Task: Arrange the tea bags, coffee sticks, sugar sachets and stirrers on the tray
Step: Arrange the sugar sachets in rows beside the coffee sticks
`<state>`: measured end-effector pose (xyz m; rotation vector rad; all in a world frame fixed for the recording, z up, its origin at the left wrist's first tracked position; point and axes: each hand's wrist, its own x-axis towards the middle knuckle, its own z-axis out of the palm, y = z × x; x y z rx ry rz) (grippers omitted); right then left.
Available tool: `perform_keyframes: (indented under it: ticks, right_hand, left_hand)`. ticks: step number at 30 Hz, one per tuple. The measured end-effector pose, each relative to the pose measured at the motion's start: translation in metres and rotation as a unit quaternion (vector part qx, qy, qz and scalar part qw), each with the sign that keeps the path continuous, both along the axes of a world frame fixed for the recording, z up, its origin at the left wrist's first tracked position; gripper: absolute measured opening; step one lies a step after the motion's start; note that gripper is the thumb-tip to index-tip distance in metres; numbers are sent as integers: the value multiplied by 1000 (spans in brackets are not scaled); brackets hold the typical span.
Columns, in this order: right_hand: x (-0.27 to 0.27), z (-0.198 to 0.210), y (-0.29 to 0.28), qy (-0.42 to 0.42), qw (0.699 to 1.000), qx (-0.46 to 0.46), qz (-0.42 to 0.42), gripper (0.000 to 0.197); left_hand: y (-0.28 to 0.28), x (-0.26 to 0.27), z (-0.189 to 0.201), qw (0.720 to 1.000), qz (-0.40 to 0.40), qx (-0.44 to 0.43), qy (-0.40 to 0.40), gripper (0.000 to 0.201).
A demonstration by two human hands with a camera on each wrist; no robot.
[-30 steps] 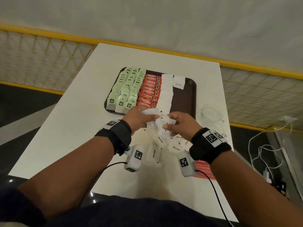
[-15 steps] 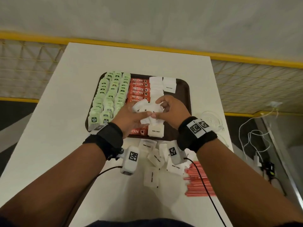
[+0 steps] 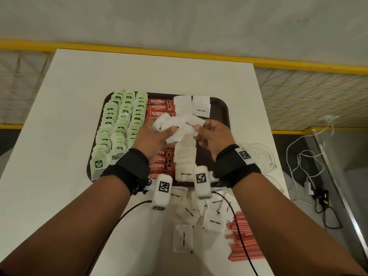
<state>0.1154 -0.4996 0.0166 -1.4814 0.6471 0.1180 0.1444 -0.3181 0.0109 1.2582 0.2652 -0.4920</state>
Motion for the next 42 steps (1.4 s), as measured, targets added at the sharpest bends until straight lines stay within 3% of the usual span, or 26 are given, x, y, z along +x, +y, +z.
perform_keyframes:
  ticks: [5, 9, 12, 15, 22, 25, 31, 36, 42]
  right_hand:
    - [43, -12, -34, 37, 995, -69, -64, 13]
    - [68, -27, -52, 88, 981, -173, -26, 5]
    - [79, -39, -56, 108, 966, -235, 12, 21]
    - [84, -42, -57, 108, 953, -281, 33, 20]
    - [86, -42, -59, 105, 933, -343, 15, 32]
    - [82, -28, -50, 59, 941, -333, -16, 34]
    - [58, -5, -11, 19, 969, -177, 171, 36]
    - [46, -14, -14, -19, 981, -156, 113, 25]
    - [45, -26, -43, -7, 988, -151, -39, 16]
  left_hand:
    - [1, 13, -6, 1000, 16, 24, 1, 49]
    - [6, 18, -11, 999, 15, 36, -1, 51]
    - [9, 22, -14, 999, 2, 33, 0, 52]
    - [10, 24, -14, 1000, -7, 30, -2, 52]
    - [6, 25, -10, 1000, -6, 21, -2, 50]
    - [3, 26, -9, 1000, 13, 14, 7, 45]
    - [-9, 27, -9, 999, 36, 2, 7, 50]
    - [-17, 25, -10, 1000, 20, -6, 0, 40]
    - [-12, 27, -13, 999, 41, 1, 18, 35]
